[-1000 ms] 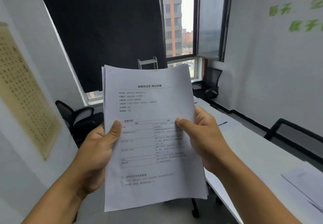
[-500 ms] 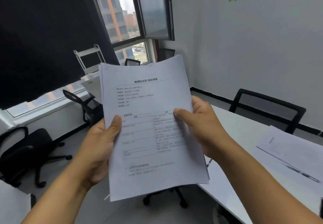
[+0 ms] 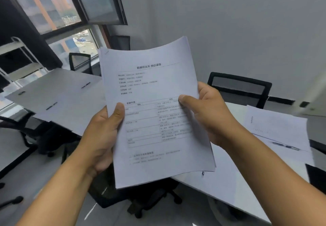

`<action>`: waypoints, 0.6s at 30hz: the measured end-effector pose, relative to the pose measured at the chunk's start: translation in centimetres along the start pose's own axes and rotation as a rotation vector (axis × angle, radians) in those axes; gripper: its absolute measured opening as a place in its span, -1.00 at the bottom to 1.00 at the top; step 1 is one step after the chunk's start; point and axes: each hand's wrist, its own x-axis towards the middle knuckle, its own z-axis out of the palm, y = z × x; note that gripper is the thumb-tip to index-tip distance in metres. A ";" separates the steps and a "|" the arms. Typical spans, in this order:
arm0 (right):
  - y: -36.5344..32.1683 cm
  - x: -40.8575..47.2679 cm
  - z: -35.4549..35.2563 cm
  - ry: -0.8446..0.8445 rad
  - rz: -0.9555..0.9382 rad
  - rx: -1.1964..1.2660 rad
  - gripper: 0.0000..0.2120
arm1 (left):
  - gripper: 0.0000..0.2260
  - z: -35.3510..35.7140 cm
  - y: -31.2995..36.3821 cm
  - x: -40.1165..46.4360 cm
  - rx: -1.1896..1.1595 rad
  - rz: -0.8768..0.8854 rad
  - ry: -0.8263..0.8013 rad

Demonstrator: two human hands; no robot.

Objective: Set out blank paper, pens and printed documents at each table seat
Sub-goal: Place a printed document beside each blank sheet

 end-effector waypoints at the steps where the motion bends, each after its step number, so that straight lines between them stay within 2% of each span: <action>1: 0.6 0.2 0.1 0.043 0.003 -0.015 -0.77 | -0.66 -0.2 -0.6 1.4 0.000 -0.019 -0.039; 7: 3.5 0.2 -0.1 0.288 0.020 -0.079 -0.76 | -0.68 -0.1 -3.6 7.4 0.023 -0.112 -0.278; 12: 6.4 -1.3 -2.2 0.422 0.077 -0.093 -0.75 | -0.67 1.9 -7.0 9.8 0.042 -0.215 -0.416; 18: 12.6 -2.6 -5.7 0.505 0.252 -0.105 -0.79 | -0.67 4.8 -13.6 10.7 0.102 -0.377 -0.445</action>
